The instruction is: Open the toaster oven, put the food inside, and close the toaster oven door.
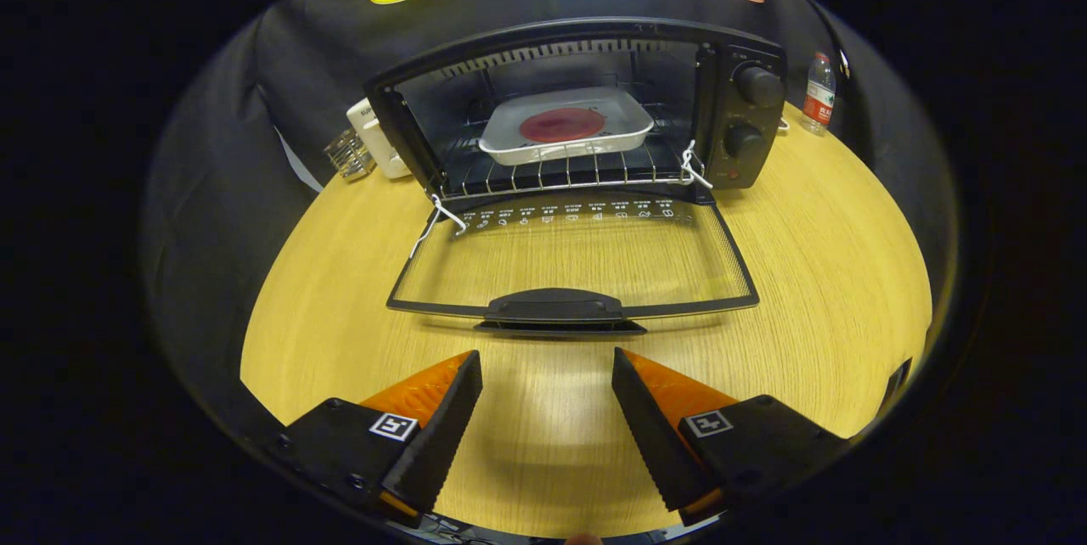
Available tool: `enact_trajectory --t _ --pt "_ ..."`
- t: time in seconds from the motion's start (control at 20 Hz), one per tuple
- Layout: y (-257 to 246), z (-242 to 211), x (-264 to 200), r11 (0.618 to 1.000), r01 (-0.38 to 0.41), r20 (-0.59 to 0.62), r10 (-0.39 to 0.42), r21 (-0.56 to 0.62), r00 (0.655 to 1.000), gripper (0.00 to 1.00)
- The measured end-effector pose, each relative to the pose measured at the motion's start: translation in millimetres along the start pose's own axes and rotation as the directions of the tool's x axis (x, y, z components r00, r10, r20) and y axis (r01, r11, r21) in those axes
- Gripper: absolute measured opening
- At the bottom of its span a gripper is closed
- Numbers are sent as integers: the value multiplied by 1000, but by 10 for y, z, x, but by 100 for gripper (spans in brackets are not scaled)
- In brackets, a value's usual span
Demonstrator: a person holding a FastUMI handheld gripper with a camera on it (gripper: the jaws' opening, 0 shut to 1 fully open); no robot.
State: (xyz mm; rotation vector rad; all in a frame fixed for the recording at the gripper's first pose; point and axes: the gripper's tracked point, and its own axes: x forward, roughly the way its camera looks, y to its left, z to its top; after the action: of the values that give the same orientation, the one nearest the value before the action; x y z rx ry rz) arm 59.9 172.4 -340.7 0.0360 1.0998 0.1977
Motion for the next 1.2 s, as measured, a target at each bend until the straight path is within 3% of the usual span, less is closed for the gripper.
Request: enact_trajectory --t 0.35,0.7,1.2 --pt "-78 20 173 994 93 -45 -96 -56 994 98" --pt "-104 37 281 984 176 -50 -176 -10 983 97" --pt "-79 94 134 984 176 20 -175 -16 984 96"
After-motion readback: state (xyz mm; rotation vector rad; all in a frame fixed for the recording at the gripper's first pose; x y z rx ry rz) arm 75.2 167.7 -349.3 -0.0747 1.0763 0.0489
